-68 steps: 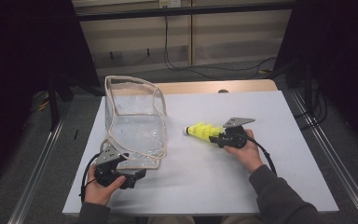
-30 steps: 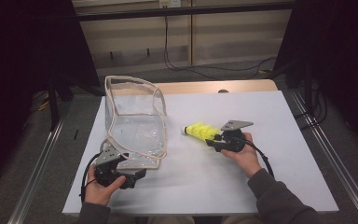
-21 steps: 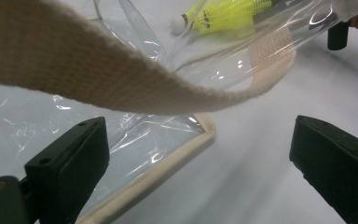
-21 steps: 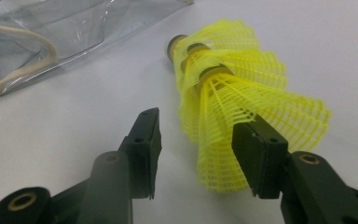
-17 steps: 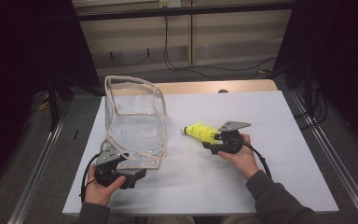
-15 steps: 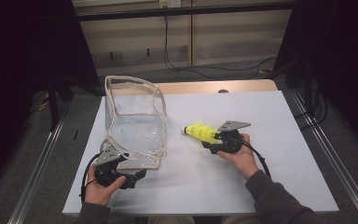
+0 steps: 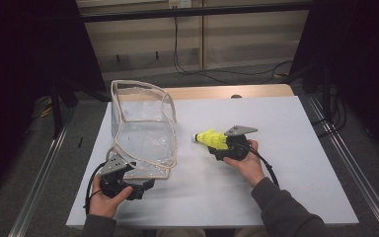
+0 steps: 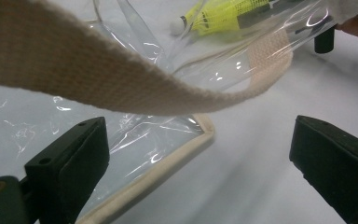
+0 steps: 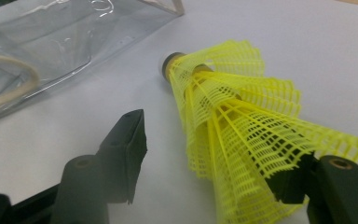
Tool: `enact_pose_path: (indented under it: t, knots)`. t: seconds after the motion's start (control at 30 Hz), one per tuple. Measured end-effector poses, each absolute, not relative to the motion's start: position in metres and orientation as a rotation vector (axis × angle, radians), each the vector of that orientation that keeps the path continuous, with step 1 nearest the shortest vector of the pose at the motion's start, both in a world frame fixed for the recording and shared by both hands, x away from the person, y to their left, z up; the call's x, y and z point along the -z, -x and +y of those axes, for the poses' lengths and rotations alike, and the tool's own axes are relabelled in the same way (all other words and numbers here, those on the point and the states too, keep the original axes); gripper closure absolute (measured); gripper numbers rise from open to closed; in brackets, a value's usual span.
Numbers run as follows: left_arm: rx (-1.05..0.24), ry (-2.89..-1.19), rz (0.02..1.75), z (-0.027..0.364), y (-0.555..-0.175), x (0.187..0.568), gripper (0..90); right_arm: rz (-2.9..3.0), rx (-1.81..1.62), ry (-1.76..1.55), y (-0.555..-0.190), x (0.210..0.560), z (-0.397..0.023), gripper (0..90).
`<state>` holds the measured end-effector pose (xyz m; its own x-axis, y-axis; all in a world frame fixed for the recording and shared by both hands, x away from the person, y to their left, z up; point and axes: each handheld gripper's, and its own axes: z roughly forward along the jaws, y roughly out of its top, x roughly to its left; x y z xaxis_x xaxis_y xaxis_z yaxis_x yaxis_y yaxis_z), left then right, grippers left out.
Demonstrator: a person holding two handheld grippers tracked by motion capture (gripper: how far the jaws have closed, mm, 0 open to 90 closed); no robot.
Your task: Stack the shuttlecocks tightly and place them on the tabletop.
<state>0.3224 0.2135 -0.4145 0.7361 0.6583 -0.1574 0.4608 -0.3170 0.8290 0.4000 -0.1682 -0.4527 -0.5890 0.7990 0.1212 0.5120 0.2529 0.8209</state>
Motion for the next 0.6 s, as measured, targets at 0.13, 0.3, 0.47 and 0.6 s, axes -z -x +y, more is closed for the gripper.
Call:
enact_pose_path:
  t: [0.13, 0.3, 0.47, 0.6]
  knots:
    - [-0.257, -1.968, 0.852, 0.214, -0.322, 0.414, 4.8, 2.196, -1.237, -1.215, -0.402, 0.453, -0.166, 39.6]
    - [-0.257, -1.968, 0.852, 0.213, -0.322, 0.414, 4.8, 2.177, -1.213, -1.220, -0.405, 0.455, -0.166, 46.4]
    - [-0.257, -1.966, 0.853, 0.213, -0.322, 0.414, 4.8, 2.175, -1.202, -1.216, -0.408, 0.457, -0.164, 53.5]
    - [-0.260, -1.964, 0.856, 0.214, -0.322, 0.414, 4.8, 2.162, -1.176, -1.219, -0.411, 0.458, -0.162, 59.6]
